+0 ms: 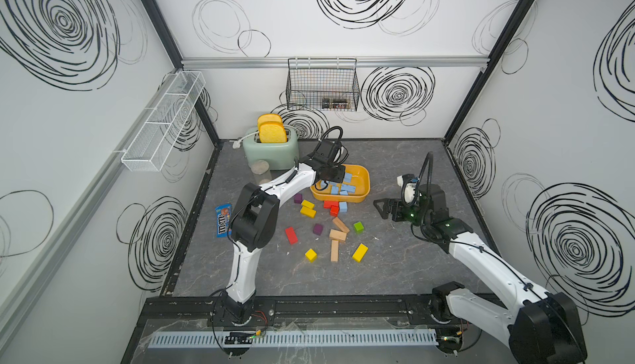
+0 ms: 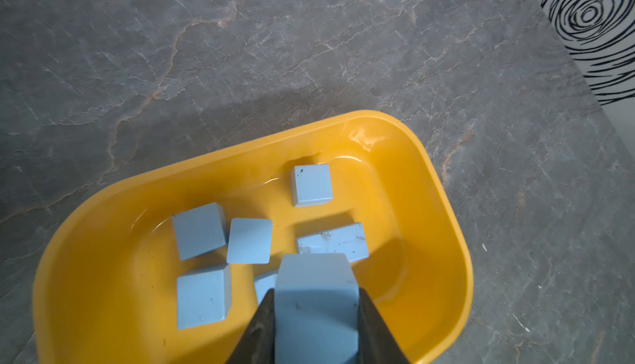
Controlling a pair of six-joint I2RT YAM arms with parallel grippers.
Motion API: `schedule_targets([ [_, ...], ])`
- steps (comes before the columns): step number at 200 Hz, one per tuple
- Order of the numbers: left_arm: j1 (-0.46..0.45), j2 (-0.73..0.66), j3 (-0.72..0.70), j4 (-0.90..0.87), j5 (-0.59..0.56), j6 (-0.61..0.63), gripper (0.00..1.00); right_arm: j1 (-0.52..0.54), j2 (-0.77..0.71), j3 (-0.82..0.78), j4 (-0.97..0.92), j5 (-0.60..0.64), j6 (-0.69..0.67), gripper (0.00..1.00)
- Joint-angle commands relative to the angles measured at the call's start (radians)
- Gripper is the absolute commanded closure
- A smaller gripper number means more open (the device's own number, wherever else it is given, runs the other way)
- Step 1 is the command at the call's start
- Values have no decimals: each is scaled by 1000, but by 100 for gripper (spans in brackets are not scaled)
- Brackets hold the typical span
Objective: Pick out the blue building blocks
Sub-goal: Place the building block in the storage box.
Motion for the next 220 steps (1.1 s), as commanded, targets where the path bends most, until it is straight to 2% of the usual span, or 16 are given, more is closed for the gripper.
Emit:
schedule_targets([
  [1,14,55,68,40,38,5,100,-5,11,31,30,7,-13,2],
  [114,61,241,229,54,122,-45,100,-10,127,54,69,2,-35,2],
  [134,63,258,239,53,127,-52,97,-11,138,63,71,1,-40,2],
  [141,64,262,242,55,132,-56,92,-10,139,63,72,3,-42,2],
  [178,66,274,246,58,123,-63,81,-10,147,60,78,6,-42,2],
  [220,68,287,251,44,89,-52,75,-10,149,60,78,6,-42,2],
])
